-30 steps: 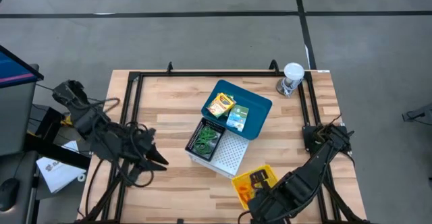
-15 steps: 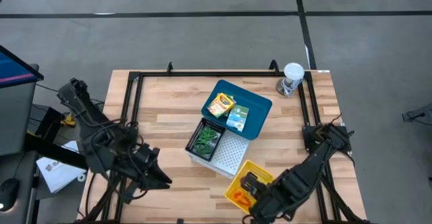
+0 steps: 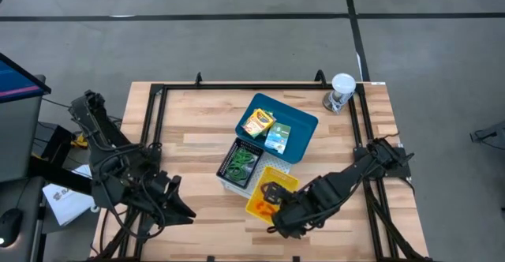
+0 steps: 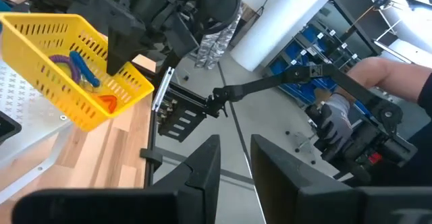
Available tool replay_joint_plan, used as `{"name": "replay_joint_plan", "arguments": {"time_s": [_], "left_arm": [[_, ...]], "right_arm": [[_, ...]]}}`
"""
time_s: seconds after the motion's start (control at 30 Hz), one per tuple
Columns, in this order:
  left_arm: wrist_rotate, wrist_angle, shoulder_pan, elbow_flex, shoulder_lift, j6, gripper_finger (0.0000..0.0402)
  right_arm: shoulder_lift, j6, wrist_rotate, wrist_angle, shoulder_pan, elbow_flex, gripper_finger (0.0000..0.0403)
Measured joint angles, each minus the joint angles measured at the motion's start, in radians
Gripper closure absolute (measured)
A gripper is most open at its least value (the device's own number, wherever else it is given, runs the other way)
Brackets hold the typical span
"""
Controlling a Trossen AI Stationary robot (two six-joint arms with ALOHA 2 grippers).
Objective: Pick & Place Office Desk Supplies
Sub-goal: Put the yellow bin on the shelf
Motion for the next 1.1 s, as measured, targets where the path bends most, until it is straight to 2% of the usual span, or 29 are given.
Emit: {"name": "replay_joint_plan", "arguments": {"time_s": [0.17,0.33,0.53,0.9,1.1], "left_arm": [[0.0,0.0,-0.004,0.0,0.0,0.001,0.0325],[0.0,-0.001,-0.004,0.0,0.0,0.025,0.0325],[0.001,-0.008,-0.004,0.0,-0.001,0.027,0.0325],[0.002,-0.028,-0.004,0.0,-0.001,0.027,0.0325],[0.002,-0.029,-0.004,0.0,-0.001,0.027,0.0325]], "right_arm": [[0.0,-0.06,-0.009,0.002,-0.01,-0.001,0.0403],[-0.006,-0.059,-0.103,0.024,-0.031,-0.001,0.0403],[-0.006,-0.056,-0.133,0.037,-0.066,-0.001,0.0403],[-0.006,-0.056,-0.13,0.048,-0.126,-0.001,0.0403],[-0.006,0.041,-0.12,0.052,-0.106,-0.001,0.0403]]}}
